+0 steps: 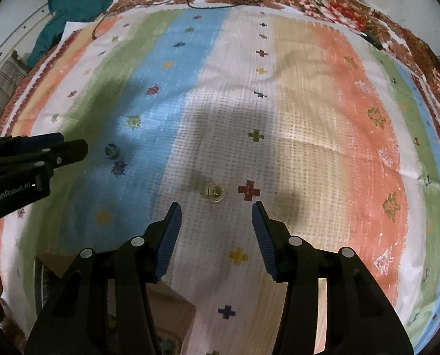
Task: Organize jewelry
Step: 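Grasp the clear ring with the left tool while the right grasps the gold ring, then carry the clear ring with the left tool while the right carries the gold ring to the tin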
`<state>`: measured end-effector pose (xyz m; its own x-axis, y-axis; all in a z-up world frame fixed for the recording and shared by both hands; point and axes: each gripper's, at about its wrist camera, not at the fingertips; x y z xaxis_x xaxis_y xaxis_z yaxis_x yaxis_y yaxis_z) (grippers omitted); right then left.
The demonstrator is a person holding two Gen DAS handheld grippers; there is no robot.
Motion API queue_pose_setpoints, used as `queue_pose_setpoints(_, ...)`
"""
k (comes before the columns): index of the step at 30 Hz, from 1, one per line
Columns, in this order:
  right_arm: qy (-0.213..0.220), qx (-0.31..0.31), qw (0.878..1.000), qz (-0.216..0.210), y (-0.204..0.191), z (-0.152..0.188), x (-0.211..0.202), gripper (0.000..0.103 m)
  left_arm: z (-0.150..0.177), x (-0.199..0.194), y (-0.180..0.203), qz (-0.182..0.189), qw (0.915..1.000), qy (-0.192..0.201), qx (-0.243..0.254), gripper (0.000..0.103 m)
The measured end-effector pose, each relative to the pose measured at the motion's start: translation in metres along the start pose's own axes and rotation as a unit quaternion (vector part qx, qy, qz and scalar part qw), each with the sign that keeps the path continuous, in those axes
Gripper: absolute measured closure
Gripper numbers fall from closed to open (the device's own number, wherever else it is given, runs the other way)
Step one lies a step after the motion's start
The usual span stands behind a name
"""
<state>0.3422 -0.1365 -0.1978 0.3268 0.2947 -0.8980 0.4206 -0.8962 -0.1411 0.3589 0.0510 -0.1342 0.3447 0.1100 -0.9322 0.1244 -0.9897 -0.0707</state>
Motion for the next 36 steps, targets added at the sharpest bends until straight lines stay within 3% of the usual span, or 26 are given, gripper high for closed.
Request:
queue_pose_setpoints(11, -0.018, -0.005, 1.000, -0.004, 0.001, -0.009, 0.024, 0.054, -0.004, 0.040, 0.001, 0.008, 0.9996, -0.026, 0.002, 0.060)
queue_pose_setpoints(25, -0.031, -0.005, 1.000, 0.003, 0.002, -0.013, 0.040, 0.072, -0.010, 0.059, 0.008, 0.017, 0.9994, -0.026, 0.018, 0.063)
queue_pose_setpoints(28, -0.033, -0.004, 0.999, 0.005, 0.003, -0.013, 0.041, 0.081, -0.008, 0.059, 0.013, 0.009, 0.9992, -0.026, 0.028, 0.084)
queue_pose_setpoints(29, -0.033, -0.002, 0.999, 0.005, 0.003, -0.013, 0.041, 0.085, -0.008, 0.059, 0.013, 0.008, 0.9992, -0.026, 0.028, 0.084)
queue_pose_setpoints(36, -0.021, -0.005, 1.000, -0.001, 0.004, -0.013, 0.030, 0.086, -0.005, 0.050, 0.015, -0.001, 0.9990, -0.018, 0.041, 0.084)
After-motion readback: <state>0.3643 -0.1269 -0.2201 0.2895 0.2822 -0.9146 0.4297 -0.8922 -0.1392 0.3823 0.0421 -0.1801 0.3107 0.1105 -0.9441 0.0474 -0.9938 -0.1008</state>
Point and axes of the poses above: each gripper's, at about its wrist camera, not at the fingertips, and x roughly the way its jaws point, y to its right, z to its underside, and after that the axes turned 7 degrees about -z, right-handed
